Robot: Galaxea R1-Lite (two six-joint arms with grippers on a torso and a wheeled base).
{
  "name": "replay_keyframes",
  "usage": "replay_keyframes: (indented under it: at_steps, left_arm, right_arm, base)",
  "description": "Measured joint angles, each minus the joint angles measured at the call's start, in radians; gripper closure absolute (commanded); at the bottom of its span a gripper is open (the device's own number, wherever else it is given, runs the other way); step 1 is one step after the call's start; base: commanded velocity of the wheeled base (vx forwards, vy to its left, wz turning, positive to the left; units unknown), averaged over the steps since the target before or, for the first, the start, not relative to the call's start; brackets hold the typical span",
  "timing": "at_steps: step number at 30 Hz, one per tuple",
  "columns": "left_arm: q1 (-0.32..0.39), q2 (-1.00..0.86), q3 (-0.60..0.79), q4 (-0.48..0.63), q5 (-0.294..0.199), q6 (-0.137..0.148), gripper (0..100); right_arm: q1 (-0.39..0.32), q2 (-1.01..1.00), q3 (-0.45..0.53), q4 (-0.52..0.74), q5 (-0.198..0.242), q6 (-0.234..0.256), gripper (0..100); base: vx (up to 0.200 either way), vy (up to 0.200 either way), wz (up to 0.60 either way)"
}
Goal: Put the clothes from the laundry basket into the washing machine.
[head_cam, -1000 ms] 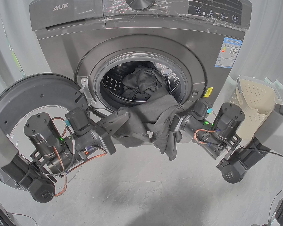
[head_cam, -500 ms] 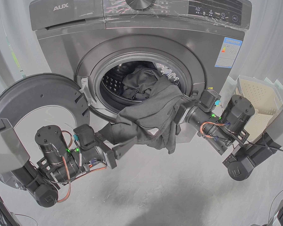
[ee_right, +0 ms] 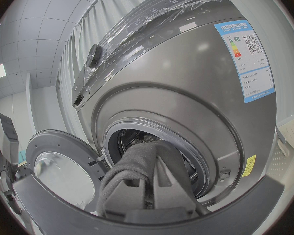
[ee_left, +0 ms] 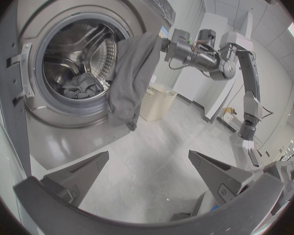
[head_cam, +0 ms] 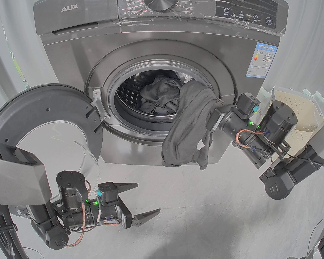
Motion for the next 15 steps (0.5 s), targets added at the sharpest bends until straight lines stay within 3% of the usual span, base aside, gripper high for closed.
replay_keyframes:
  at_steps: [5, 15]
  left_arm:
    - [0.0, 0.011, 0.005, 0.0, -0.002, 0.01, 0]
    - [-0.035, -0.029, -0.177, -0.003, 0.01, -0.01, 0]
  right_arm:
    - [0.013, -0.002, 0.013, -0.007, 0.0, 0.0, 100]
    - [0.063, 0.006, 0.02, 0.008, -0.002, -0.002, 100]
  base:
    - [0.0, 0.0, 0.0]
    - [0.0, 0.0, 0.0]
